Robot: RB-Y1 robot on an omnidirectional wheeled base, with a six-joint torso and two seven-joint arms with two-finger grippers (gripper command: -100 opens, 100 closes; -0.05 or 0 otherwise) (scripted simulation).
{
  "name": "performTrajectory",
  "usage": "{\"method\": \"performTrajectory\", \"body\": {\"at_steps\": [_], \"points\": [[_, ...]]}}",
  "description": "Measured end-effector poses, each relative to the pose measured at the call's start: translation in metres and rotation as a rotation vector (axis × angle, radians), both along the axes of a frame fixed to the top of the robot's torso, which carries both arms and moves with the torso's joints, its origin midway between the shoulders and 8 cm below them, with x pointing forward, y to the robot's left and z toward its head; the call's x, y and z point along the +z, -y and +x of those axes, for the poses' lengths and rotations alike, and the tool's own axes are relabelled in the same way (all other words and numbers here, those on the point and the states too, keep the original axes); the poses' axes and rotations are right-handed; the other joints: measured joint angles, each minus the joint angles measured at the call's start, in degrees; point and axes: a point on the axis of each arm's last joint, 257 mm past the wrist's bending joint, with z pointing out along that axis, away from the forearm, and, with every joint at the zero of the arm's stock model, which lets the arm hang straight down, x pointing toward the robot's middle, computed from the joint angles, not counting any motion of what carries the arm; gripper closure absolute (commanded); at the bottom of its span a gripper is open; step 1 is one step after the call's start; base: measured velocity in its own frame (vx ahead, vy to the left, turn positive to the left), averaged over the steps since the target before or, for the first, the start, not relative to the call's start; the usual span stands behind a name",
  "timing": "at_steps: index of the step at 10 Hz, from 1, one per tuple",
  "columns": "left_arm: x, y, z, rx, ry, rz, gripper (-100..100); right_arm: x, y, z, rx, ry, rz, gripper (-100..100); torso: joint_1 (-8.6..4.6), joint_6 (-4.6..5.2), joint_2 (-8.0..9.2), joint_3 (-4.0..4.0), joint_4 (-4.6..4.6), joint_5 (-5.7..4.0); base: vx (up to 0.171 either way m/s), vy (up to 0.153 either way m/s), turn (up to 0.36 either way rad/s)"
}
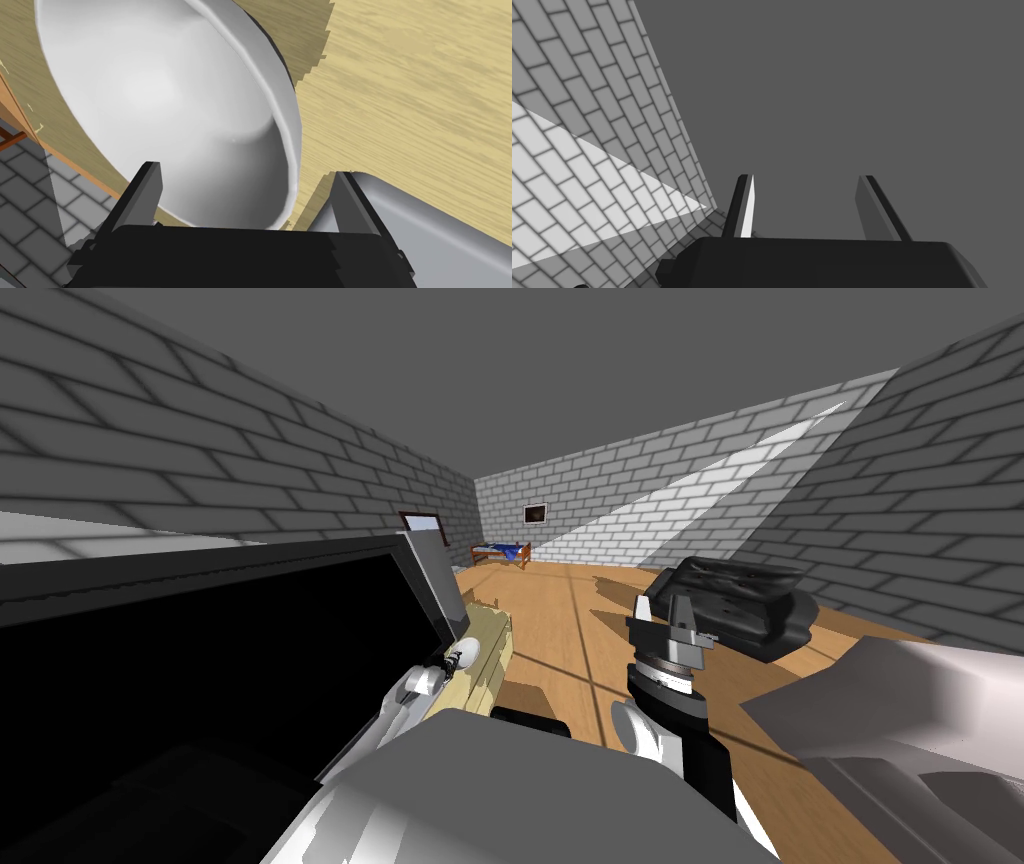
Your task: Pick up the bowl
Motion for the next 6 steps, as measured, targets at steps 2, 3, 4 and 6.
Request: {"method": "performTrajectory", "body": {"at_steps": [2, 3, 4, 6], "points": [[-0.0042, 0.0005, -0.0005, 0.001, 0.002, 0.0, 100, 0.0, 0.0, 0.0, 0.0, 0.0, 0.0, 0, -0.05, 0.0, 0.07, 0.04, 0.02, -0.01, 0.0, 0.0, 0.0], [-0.0043, 0.0005, -0.0007, 0.001, 0.001, 0.0, 100, 0.0, 0.0, 0.0, 0.0, 0.0, 0.0, 0, -0.07, 0.01, 0.09, 0.06, 0.03, -0.02, 0.0, 0.0, 0.0], [-0.0053, 0.0002, -0.0022, 0.002, -0.002, 0.001, 100, 0.0, 0.0, 0.0, 0.0, 0.0, 0.0, 0, -0.1, 0.05, 0.06, 0.06, 0.07, -0.03, 0.0, 0.0, 0.0], [-0.0047, 0.0005, -0.0012, 0.001, 0.0, 0.0, 100, 0.0, 0.0, 0.0, 0.0, 0.0, 0.0, 0, -0.08, -0.01, 0.13, 0.09, 0.06, -0.03, 0.0, 0.0, 0.0]]}}
